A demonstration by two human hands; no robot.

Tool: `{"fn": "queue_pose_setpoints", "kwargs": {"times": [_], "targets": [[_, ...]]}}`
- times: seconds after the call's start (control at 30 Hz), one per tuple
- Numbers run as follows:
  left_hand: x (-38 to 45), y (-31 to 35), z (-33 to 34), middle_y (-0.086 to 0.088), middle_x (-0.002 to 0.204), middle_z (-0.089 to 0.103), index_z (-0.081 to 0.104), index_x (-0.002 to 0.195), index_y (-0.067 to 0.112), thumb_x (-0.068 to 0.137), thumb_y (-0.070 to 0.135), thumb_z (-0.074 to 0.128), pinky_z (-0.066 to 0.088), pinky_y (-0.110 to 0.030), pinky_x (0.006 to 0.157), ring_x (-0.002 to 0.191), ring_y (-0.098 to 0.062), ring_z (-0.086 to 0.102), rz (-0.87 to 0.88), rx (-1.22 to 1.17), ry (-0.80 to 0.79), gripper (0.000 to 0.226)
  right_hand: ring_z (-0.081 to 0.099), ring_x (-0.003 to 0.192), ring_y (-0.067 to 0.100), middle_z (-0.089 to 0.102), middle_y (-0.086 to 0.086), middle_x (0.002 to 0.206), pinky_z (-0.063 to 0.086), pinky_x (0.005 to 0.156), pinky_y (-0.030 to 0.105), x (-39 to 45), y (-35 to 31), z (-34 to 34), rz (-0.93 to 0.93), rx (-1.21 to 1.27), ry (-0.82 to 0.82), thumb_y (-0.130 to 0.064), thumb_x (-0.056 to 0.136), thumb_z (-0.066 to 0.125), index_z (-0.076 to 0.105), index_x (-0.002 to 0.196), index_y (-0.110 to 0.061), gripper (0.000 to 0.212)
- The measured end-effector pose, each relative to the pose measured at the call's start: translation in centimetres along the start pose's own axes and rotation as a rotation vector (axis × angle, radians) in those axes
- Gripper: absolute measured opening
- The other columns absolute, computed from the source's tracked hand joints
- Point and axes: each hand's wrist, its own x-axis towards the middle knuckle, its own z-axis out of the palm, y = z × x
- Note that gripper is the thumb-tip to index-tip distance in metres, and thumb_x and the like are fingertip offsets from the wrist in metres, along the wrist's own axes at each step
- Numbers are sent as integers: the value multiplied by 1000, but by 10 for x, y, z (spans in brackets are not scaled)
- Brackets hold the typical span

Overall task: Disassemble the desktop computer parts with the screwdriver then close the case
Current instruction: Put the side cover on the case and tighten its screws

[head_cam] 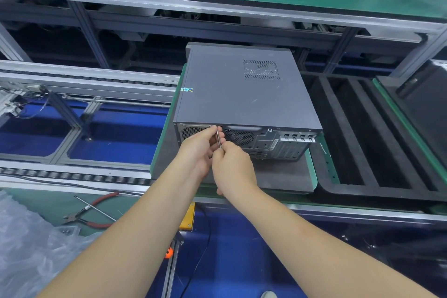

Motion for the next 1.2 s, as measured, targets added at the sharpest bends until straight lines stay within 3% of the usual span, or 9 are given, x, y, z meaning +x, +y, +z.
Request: {"fn": "queue_pose_setpoints", "kwargs": {"times": [0.2, 0.5, 0.7, 0.8, 0.87, 0.93, 1.03, 1.2], "targets": [[-7, 3, 2, -2, 76, 68, 70, 92, 6, 103, 17, 59, 56, -22, 62, 64, -10, 65, -30, -20, -8, 19, 72, 95, 41, 69, 6, 124, 63, 78, 51, -2, -3, -1, 24, 19, -6, -27, 107, 33, 57, 145, -26, 44], [-11, 2, 4, -3, 82, 64, 69, 98, 7, 106, 19, 54, 55, -24, 75, 75, -12, 61, -92, -80, -34, 20, 73, 82, 36, 71, 9, 105, 63, 53, 42, 1, 2, 3, 8, -2, 19, -25, 107, 33, 64, 124, -20, 36], [-10, 2, 6, -1, 80, 62, 67, 98, 8, 105, 20, 55, 53, -23, 75, 73, -11, 59, -119, -110, -40, 18, 71, 87, 40, 71, 9, 103, 62, 73, 53, 2, 6, 8, -15, 24, 29, -27, 107, 34, 64, 113, -18, 32], [-8, 2, 7, -1, 79, 62, 67, 95, 8, 105, 19, 55, 52, -23, 71, 71, -11, 59, -114, -101, -25, 18, 71, 83, 38, 71, 8, 102, 63, 69, 48, 3, 8, 11, -11, 43, 32, -27, 108, 34, 64, 114, -18, 33], [-7, 2, 8, -1, 78, 61, 66, 92, 9, 105, 19, 55, 52, -22, 67, 69, -10, 59, -109, -99, -15, 20, 71, 76, 35, 71, 8, 103, 58, 50, 34, 5, 9, 11, 2, 55, 28, -27, 108, 33, 65, 121, -18, 35], [-6, 1, 8, -1, 77, 62, 67, 92, 8, 105, 19, 55, 52, -22, 66, 69, -11, 60, -106, -107, -18, 21, 69, 67, 32, 70, 8, 103, 43, 34, 23, 6, 10, 10, 20, 77, 16, -26, 108, 33, 64, 125, -18, 36], [-7, -1, 4, -2, 79, 68, 69, 95, 9, 105, 22, 55, 56, -25, 72, 72, -13, 65, -120, -104, -59, 21, 64, 49, 26, 69, 10, 102, 40, 31, 22, 9, 11, 9, 10, 72, 12, -23, 106, 32, 63, 119, -16, 34], [-10, -8, -6, 1, 88, 78, 73, 99, 13, 103, 23, 56, 56, -29, 79, 76, -10, 74, -149, -54, -140, 20, 55, 28, 18, 69, 16, 96, 38, 31, 21, 14, 11, 12, 49, 95, 6, -23, 105, 29, 59, 128, -10, 41]]}}
